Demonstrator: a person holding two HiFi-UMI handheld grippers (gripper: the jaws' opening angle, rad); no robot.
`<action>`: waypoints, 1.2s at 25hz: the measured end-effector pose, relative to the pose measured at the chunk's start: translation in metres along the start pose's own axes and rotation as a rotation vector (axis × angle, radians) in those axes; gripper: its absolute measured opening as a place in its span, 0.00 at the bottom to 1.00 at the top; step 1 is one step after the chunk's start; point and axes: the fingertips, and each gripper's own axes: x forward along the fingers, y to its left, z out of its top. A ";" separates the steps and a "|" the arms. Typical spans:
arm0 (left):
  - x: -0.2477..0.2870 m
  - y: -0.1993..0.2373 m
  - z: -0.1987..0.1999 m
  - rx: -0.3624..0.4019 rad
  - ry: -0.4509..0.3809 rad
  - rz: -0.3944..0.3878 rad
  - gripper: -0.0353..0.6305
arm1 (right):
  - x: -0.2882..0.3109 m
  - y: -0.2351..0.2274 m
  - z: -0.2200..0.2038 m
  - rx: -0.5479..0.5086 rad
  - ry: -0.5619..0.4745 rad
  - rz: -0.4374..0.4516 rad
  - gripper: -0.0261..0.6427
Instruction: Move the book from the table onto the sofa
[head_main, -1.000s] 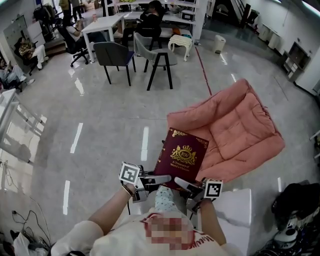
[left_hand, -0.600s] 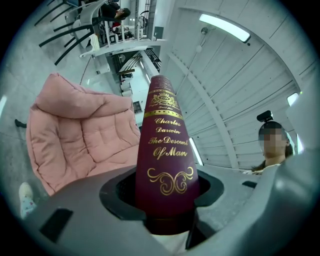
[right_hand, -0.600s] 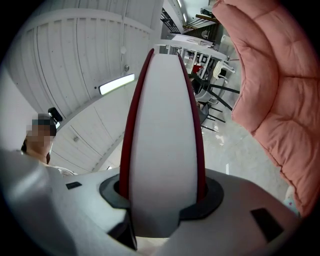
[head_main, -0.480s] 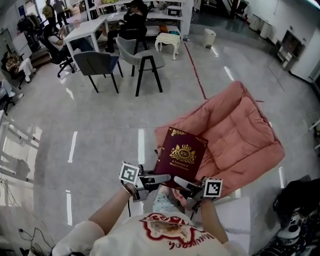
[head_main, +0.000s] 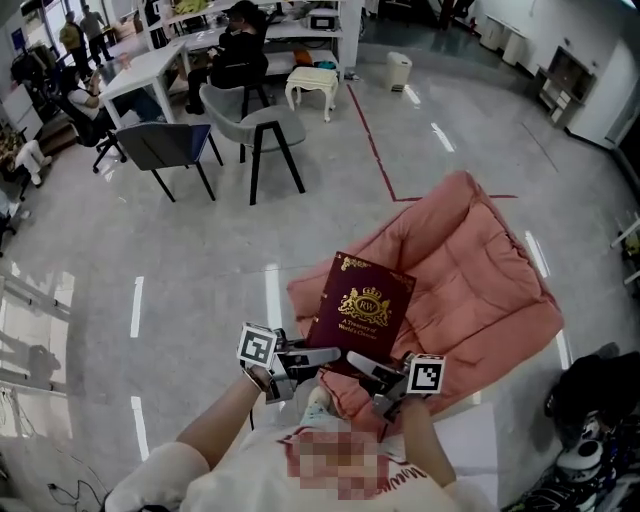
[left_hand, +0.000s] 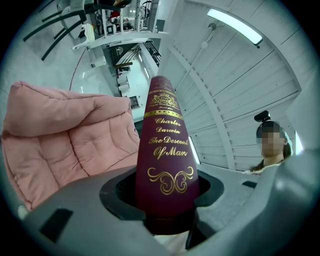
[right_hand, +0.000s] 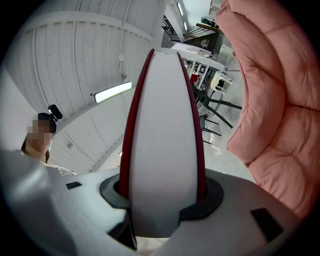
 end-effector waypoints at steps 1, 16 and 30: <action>-0.001 0.005 0.000 -0.002 0.011 -0.002 0.40 | 0.001 -0.003 0.000 0.002 -0.011 -0.002 0.37; 0.083 0.033 0.039 -0.088 0.327 -0.147 0.40 | -0.055 -0.032 0.068 0.000 -0.337 -0.181 0.37; 0.118 0.048 0.072 -0.151 0.660 -0.266 0.40 | -0.068 -0.047 0.109 -0.016 -0.665 -0.307 0.37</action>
